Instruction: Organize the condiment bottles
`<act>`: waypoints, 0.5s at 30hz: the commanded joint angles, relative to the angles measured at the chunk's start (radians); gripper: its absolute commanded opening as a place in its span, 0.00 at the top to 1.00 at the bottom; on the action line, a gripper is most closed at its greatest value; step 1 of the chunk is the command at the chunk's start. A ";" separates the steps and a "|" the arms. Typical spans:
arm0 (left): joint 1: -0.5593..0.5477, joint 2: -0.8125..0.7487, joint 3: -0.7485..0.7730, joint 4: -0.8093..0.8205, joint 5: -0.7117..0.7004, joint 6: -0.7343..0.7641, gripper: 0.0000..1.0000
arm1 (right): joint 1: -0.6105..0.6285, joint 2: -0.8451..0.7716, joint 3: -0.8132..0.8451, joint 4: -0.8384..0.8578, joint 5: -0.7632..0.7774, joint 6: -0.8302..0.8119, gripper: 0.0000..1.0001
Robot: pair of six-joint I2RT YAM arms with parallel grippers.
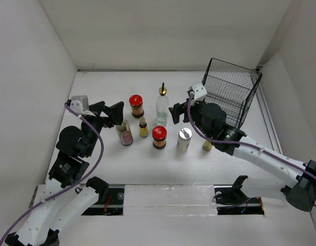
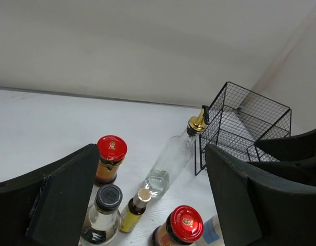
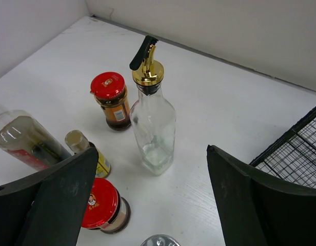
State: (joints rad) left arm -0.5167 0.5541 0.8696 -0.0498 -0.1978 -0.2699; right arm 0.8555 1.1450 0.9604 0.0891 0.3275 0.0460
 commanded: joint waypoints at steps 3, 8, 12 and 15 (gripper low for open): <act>-0.002 0.013 0.006 0.035 0.011 0.006 0.20 | -0.007 -0.021 0.001 0.060 0.008 0.014 0.08; -0.002 0.023 -0.004 0.045 0.011 -0.005 0.20 | -0.007 -0.011 -0.008 0.069 -0.002 0.014 0.32; -0.002 0.014 -0.015 0.057 0.001 -0.014 0.20 | -0.007 0.024 0.017 0.081 -0.028 0.026 1.00; -0.002 0.013 -0.015 0.057 0.011 -0.014 0.21 | -0.007 0.087 0.046 0.081 -0.069 0.017 0.64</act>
State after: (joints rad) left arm -0.5167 0.5739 0.8593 -0.0422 -0.1944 -0.2741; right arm 0.8513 1.1870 0.9596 0.1246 0.3088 0.0669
